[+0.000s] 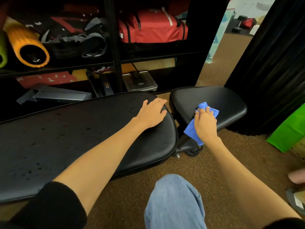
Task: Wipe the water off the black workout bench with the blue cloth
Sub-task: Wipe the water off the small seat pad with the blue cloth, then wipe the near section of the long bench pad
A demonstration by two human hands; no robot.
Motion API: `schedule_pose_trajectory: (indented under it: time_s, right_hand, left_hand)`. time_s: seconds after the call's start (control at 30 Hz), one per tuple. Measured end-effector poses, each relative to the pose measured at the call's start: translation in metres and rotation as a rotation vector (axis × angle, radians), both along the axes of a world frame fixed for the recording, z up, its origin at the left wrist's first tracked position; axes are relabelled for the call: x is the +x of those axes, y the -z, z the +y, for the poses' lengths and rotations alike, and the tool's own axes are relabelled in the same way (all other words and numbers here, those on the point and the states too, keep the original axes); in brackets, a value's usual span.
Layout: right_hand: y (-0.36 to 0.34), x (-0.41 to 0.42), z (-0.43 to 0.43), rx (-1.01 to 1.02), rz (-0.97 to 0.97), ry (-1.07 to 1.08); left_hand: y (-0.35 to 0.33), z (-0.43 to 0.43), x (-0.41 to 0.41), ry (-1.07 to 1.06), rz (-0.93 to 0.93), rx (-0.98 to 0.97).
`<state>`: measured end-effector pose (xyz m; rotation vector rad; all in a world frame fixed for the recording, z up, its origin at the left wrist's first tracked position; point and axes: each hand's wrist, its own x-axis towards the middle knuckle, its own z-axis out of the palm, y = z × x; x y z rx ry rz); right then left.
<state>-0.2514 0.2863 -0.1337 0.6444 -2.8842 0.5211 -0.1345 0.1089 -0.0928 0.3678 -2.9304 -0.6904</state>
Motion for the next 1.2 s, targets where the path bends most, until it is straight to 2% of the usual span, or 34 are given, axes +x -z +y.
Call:
schedule_pose_trajectory:
  time_s: [0.13,0.3,0.4,0.57,0.7,0.87,1.2]
  right_hand:
    - [-0.031,0.033,-0.004,-0.333,-0.204,-0.086]
    - [-0.066,0.069,-0.032,-0.547,-0.461,0.028]
    - [-0.078,0.089,-0.051,-0.656,-0.54,0.025]
    - [-0.092,0.117,-0.074,-0.527,-0.411,-0.124]
    - [-0.084,0.127,-0.074,-0.372,-0.359,-0.203]
    - [-0.068,0.134,-0.073,-0.214,-0.388,-0.236]
    - [-0.06,0.12,-0.083,-0.208,-0.284,-0.229]
  left_hand:
    - [-0.011,-0.01,0.037,-0.059,0.09,0.175]
    - [-0.024,-0.026,0.073,-0.109,0.178,0.331]
    - [-0.031,-0.028,0.091,-0.139,0.18,0.422]
    - [-0.023,-0.038,0.129,-0.139,0.113,0.397]
    - [-0.013,-0.046,0.16,-0.149,0.013,0.202]
    - [0.002,-0.05,0.182,-0.138,0.009,0.008]
    - [0.02,-0.049,0.181,-0.166,0.034,-0.218]
